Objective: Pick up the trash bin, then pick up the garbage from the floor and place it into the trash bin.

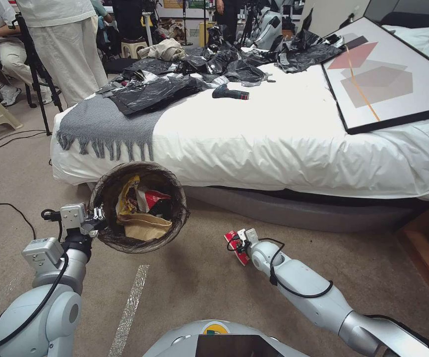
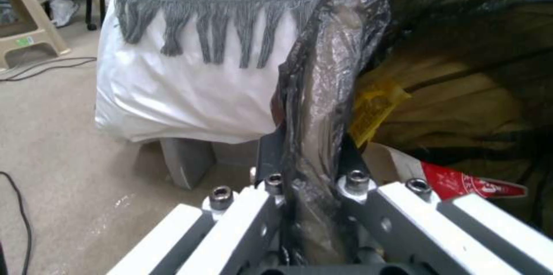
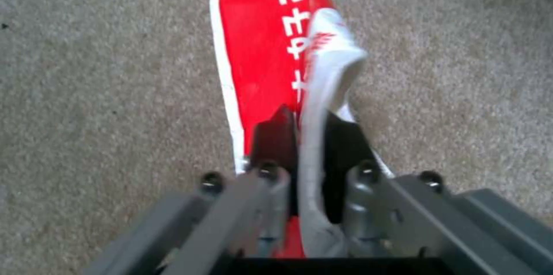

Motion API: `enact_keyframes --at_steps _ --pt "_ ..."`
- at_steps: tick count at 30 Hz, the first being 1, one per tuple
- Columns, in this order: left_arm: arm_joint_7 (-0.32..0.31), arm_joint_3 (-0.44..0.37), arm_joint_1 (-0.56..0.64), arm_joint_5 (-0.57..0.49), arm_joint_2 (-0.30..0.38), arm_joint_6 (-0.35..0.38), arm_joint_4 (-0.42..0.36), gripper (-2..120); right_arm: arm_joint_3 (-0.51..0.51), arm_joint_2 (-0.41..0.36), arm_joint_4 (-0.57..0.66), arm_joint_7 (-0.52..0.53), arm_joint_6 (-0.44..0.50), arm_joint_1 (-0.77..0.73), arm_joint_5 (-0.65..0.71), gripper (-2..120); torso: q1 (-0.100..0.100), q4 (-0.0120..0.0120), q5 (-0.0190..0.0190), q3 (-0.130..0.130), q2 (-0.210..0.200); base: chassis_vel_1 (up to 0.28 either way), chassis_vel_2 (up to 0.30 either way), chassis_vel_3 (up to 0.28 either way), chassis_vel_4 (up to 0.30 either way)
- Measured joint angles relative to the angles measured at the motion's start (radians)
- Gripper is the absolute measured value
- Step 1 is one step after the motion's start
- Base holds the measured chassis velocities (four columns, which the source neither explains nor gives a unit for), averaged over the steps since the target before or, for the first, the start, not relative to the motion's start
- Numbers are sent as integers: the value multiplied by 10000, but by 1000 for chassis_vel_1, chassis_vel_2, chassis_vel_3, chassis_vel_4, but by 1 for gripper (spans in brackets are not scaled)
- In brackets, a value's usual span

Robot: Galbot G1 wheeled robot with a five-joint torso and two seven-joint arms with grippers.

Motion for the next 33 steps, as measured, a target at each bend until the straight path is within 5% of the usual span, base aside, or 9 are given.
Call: enact_keyframes --at_steps 22,33 --pt "-27 -24 -17 8 -49 28 0 0 872 -694 1504 357 -70 -525 704 0 0 0 6 2 -1 0 0 0 0" --pt "-58 -71 5 -52 -20 220 0 0 2094 -2100 5916 1589 -458 -797 2867 0 0 -1 3 1 -1 0 0 0 0"
